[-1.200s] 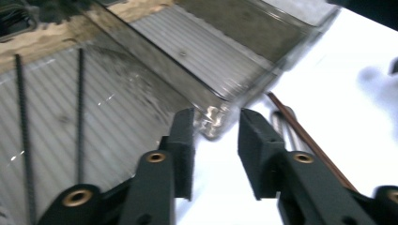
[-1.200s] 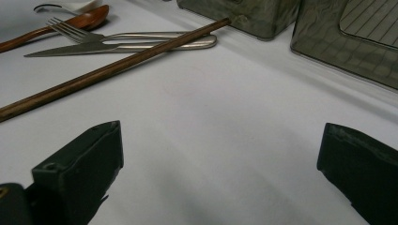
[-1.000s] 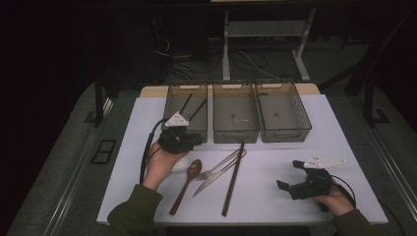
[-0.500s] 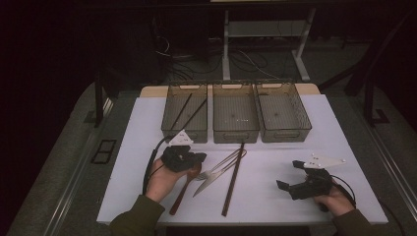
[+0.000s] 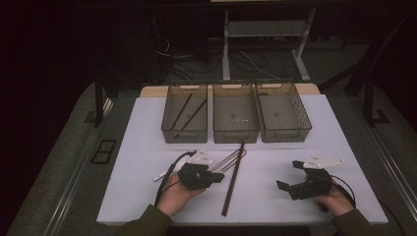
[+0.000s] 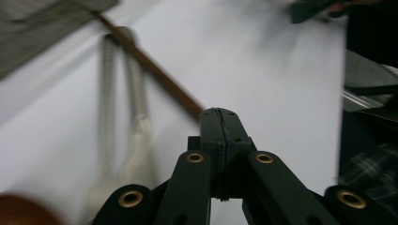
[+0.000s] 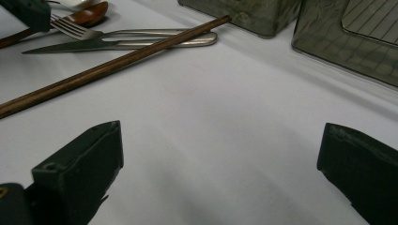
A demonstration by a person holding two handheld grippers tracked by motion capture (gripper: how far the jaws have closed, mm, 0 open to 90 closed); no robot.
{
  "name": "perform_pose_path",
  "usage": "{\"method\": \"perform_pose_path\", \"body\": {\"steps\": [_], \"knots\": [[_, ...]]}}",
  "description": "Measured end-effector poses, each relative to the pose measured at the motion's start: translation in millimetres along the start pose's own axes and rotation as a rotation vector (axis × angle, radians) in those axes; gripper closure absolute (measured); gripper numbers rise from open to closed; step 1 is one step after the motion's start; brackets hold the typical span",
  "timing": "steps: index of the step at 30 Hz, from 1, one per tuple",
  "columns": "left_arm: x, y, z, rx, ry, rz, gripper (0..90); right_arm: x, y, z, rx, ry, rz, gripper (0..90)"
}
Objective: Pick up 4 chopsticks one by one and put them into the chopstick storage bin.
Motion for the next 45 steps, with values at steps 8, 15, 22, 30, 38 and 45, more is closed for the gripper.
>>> {"method": "perform_pose_path", "body": {"steps": [8,15,22,30,38,45], "knots": [[30.4,-4.1,-25.8,-0.075,-0.055,-0.076,88.8,-0.4,-0.2,-0.3,-0.002,0.0,-0.001,0.4],[37.6,-10.7,-40.2,-0.132,-0.083,-0.093,88.8,-0.5,-0.2,-0.4,-0.002,0.001,0.001,0.4],[38.6,-15.3,-43.3,-0.163,-0.082,-0.096,88.8,-0.1,-0.1,-0.2,-0.001,0.0,0.001,0.4],[37.7,-20.4,-40.1,-0.183,-0.059,-0.098,88.9,0.2,-0.1,0.2,-0.001,0.0,-0.001,0.4],[34.1,-23.8,-34.6,-0.192,-0.036,-0.103,88.9,0.3,0.1,0.3,0.001,-0.001,0.0,0.4],[30.9,-26.7,-29.5,-0.195,-0.011,-0.089,88.9,0.4,0.0,0.5,0.0,-0.001,-0.002,0.4]]}}
Point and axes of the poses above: each handheld gripper's, and its own axes: z roughly backward along the jaws, y roughly out of its top, x roughly to its right, the point moved 7 cm from there along -z, roughly forward along the jaws, and after that the axes turned 3 degrees about -x, right-handed, at the moved point
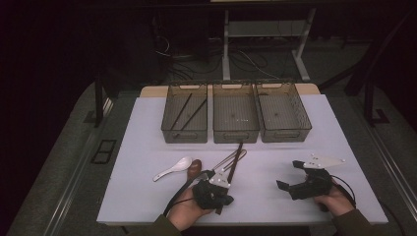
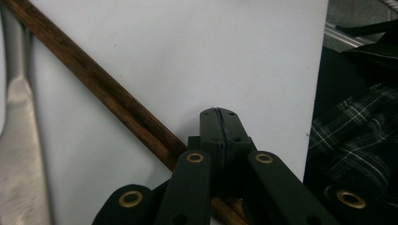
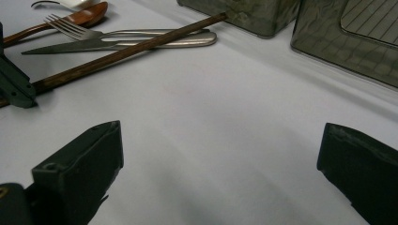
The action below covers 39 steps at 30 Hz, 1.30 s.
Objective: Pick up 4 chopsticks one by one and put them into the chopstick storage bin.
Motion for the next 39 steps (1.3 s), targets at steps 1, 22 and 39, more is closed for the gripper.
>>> {"method": "perform_pose_path", "body": {"steps": [1,22,39], "knots": [[-0.8,-1.0,1.0,-0.006,0.003,-0.002,88.9,0.0,0.0,0.1,0.0,0.0,0.0,0.4],[-20.1,-14.1,15.7,-0.018,0.073,0.051,88.9,-0.3,0.1,-0.2,0.0,0.0,0.002,0.5],[-22.9,-0.6,25.6,0.071,0.057,0.078,86.4,-0.3,-0.1,-0.7,-0.001,-0.001,0.002,0.4]]}}
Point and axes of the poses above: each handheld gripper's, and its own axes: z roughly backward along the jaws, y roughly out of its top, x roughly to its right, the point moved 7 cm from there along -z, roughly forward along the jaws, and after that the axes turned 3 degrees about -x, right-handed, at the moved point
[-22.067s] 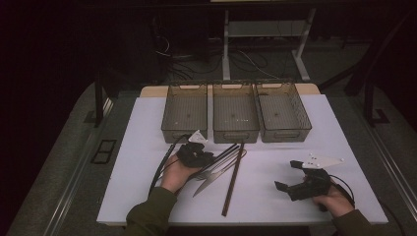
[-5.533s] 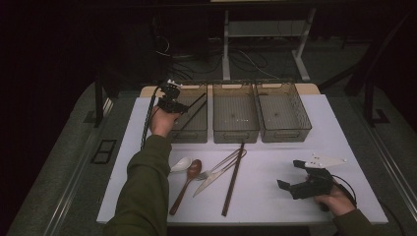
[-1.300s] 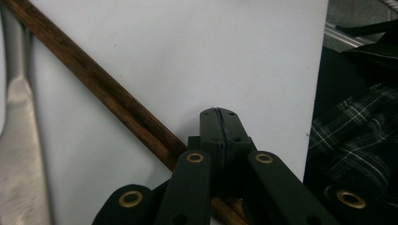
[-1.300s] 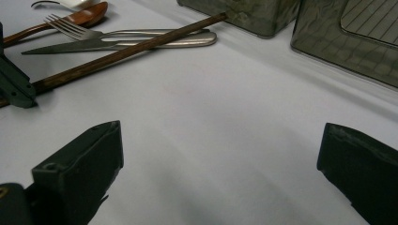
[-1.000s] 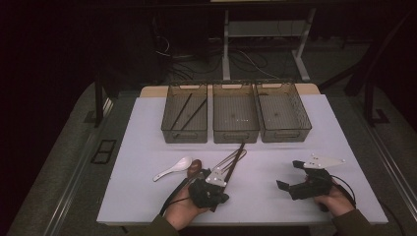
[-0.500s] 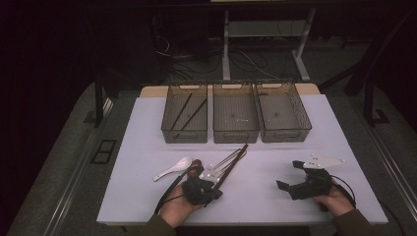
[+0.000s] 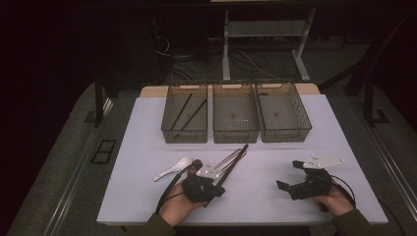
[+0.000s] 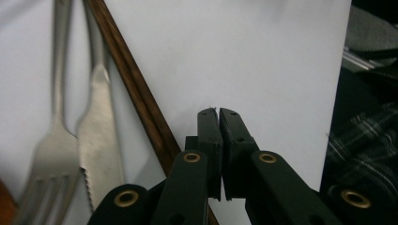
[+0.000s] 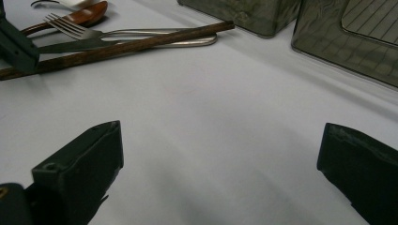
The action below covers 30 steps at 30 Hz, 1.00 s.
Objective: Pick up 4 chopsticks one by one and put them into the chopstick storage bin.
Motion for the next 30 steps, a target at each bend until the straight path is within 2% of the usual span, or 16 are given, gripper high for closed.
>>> {"method": "perform_pose_path", "body": {"steps": [5,8,11,14,17,21,24,29,30], "knots": [[-15.2,9.6,0.6,0.049,0.041,0.033,84.2,-0.1,-0.2,-0.3,-0.002,0.0,-0.001,0.4],[-25.6,17.1,0.5,0.073,0.065,0.04,84.6,0.2,-0.2,-0.8,-0.003,-0.002,0.0,0.4],[-36.5,22.1,-2.9,0.081,0.092,0.053,87.7,0.1,-0.2,-1.1,-0.002,-0.001,0.001,0.4],[-44.0,26.1,-9.2,0.073,0.103,0.059,88.7,0.2,-0.2,-1.5,-0.004,-0.001,0.002,0.4],[-46.6,29.6,-16.3,0.062,0.102,0.054,88.8,0.1,-0.2,-1.6,-0.005,0.0,0.002,0.4],[-49.2,32.0,-26.3,0.04,0.121,0.058,88.8,0.4,-0.3,-1.5,-0.005,0.0,0.0,0.4],[-51.8,32.4,-30.0,0.03,0.126,0.058,88.8,0.3,-0.3,-1.4,-0.004,0.001,0.002,0.4],[-50.4,34.0,-32.3,0.039,0.119,0.065,88.9,0.4,-0.2,-1.2,-0.004,0.0,0.0,0.5],[-50.4,33.7,-32.3,0.032,0.117,0.052,88.8,0.4,-0.2,-1.4,-0.003,0.0,0.001,0.5]]}}
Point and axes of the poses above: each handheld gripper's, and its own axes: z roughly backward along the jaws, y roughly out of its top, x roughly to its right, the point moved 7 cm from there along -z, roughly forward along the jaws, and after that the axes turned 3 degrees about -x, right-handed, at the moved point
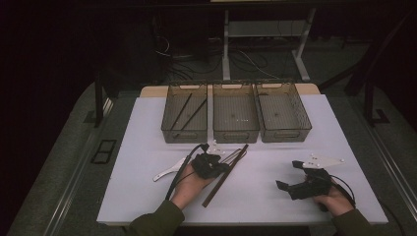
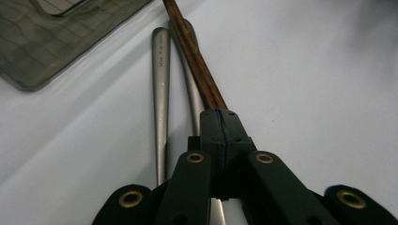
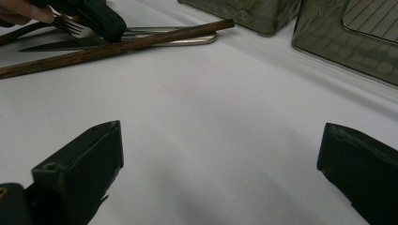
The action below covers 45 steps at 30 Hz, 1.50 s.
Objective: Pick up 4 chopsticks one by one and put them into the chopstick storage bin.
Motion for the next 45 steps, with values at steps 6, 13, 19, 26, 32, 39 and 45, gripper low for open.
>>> {"method": "perform_pose_path", "body": {"steps": [6,13,19,26,32,39,45], "knots": [[4.3,-0.7,-4.1,-0.013,-0.008,-0.012,88.8,-0.2,0.0,0.1,0.0,-0.001,0.0,0.4],[5.5,-1.0,-4.6,-0.015,-0.018,-0.013,88.8,0.0,0.0,0.5,0.001,-0.001,-0.001,0.4],[6.2,0.4,0.5,0.003,-0.024,-0.003,88.8,-0.2,0.0,0.8,0.001,0.0,-0.002,0.4],[16.0,-4.5,15.5,0.03,-0.043,-0.002,84.8,0.0,-0.1,1.2,0.001,0.001,-0.004,0.4],[22.0,-22.1,20.4,0.013,-0.035,0.009,78.5,0.0,0.2,1.5,0.003,0.0,-0.001,0.4],[16.7,-26.0,21.1,0.013,-0.034,0.039,77.9,0.1,0.2,1.3,0.004,0.0,-0.002,0.4],[17.4,-26.9,16.1,-0.001,-0.043,0.038,77.6,0.0,0.2,1.5,0.003,0.0,-0.001,0.4]]}}
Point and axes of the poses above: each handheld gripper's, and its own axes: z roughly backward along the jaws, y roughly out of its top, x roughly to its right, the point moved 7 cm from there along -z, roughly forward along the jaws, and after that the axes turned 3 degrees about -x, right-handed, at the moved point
